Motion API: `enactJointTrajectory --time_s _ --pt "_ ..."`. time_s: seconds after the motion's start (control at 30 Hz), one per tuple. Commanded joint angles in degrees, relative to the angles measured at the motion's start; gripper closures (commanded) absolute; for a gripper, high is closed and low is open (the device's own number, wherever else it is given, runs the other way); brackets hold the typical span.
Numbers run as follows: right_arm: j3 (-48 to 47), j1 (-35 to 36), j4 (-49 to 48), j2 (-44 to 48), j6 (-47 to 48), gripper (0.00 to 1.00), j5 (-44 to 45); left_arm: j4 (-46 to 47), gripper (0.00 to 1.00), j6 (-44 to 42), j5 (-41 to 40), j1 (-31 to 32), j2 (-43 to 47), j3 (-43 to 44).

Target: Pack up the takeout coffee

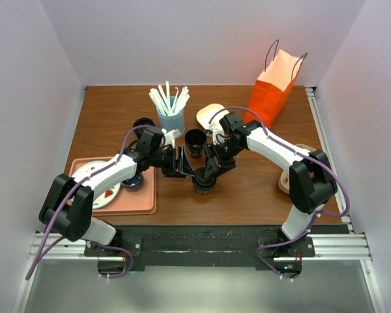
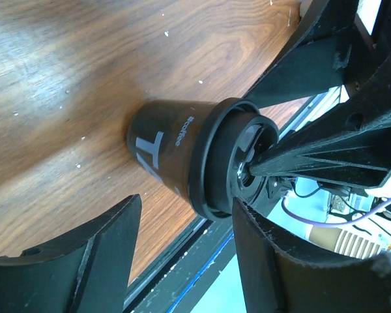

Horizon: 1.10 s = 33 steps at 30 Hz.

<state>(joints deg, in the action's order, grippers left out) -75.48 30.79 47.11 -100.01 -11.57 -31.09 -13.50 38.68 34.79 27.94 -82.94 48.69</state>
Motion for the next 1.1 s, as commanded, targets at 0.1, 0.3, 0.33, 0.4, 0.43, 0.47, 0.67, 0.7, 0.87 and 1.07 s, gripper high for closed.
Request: enactJointTrajectory --time_s 0.1,0.3,0.33,0.4,0.43,0.47,0.67,0.7,0.87,1.07 --pt "2.5 0.0 -4.3 0.2 -1.4 0.42 -2.1 3.3 0.43 1.1 1.6 1.0 -1.1 -1.1" --pt "4.0 0.0 -5.5 0.4 -2.2 0.45 -1.6 3.3 0.49 0.5 1.1 1.1 -1.3 -1.8" --pt "4.2 0.1 -5.6 0.5 -2.3 0.46 -1.3 3.3 0.51 0.6 1.1 1.1 -1.4 -2.0" --pt "4.8 0.1 -6.0 0.5 -2.6 0.46 -1.1 3.7 0.56 0.4 1.1 1.1 -1.5 -2.2" --pt "5.1 0.1 -6.2 0.6 -2.8 0.47 -0.8 3.7 0.57 0.4 1.1 1.1 -1.6 -2.5" --pt "5.4 0.0 -6.6 0.7 -2.8 0.47 -0.7 3.7 0.57 0.4 1.1 1.1 -1.7 -2.6" --pt "8.4 0.0 -8.3 1.6 -3.4 0.49 0.8 3.4 0.58 0.7 0.2 1.1 -0.6 -4.1" --pt "8.8 0.0 -8.5 1.7 -3.5 0.48 0.7 3.1 0.58 0.9 0.2 1.2 -0.6 -4.0" --pt "10.2 0.0 -9.9 2.3 -4.4 0.49 0.7 -3.8 0.51 -0.5 -2.3 1.2 0.2 0.5" --pt "10.5 0.1 -10.2 2.9 -4.8 0.49 1.3 -8.4 0.5 -1.4 -4.9 1.1 2.9 3.5"
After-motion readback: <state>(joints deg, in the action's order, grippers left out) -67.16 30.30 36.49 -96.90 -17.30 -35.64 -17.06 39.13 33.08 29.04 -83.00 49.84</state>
